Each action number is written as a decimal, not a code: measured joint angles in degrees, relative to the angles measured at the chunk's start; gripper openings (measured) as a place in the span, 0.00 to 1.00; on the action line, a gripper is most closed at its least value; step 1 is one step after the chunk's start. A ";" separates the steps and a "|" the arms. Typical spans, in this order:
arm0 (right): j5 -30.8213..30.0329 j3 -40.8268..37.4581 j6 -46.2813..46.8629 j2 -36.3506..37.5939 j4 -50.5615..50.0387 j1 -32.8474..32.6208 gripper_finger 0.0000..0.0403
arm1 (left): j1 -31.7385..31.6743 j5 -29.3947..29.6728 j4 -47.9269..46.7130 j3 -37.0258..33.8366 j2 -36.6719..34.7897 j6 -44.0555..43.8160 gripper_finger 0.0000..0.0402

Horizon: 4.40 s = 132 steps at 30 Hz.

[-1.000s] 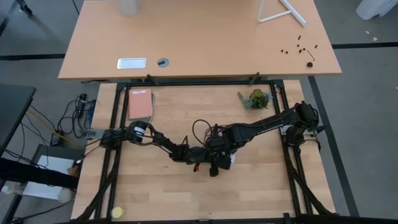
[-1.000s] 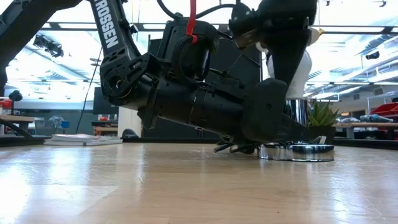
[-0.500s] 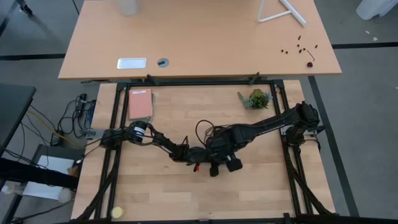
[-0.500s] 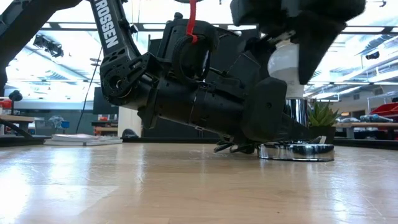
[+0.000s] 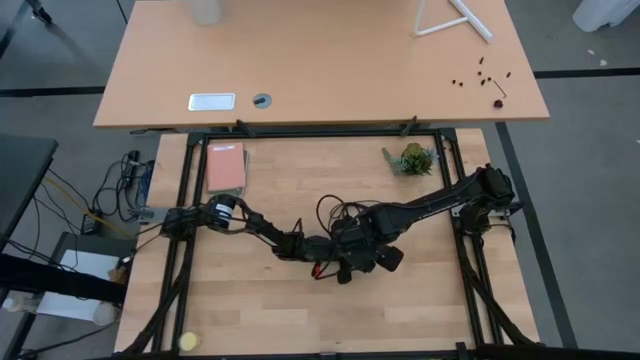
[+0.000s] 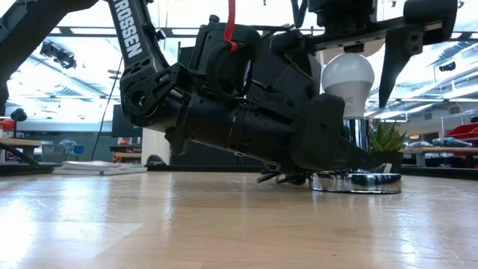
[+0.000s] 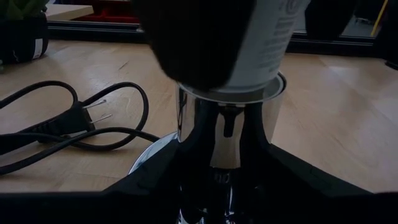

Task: Screw lightbulb
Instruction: Insert the white lightbulb into the silver lamp

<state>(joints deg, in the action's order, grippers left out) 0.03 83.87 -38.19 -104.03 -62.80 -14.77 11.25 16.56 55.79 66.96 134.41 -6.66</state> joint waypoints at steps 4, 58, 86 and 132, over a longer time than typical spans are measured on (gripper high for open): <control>0.00 -1.00 -0.05 0.00 0.21 0.56 0.80 | 0.00 -0.02 0.00 0.00 0.00 0.00 0.49; 4.20 2.15 30.79 0.15 -0.16 2.51 0.95 | 0.00 -0.04 -0.02 0.00 0.00 -0.63 0.49; -0.43 -1.65 8.74 0.11 1.07 1.77 0.74 | 0.00 -0.02 -0.02 0.00 0.00 -0.44 0.49; 2.47 0.60 35.35 0.26 1.29 2.59 0.92 | -0.02 -0.04 -0.06 0.00 0.00 -1.11 0.49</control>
<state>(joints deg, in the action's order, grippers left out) 2.50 84.47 -2.83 -103.77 -61.51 -12.18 11.22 16.51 55.73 66.96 134.41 -7.77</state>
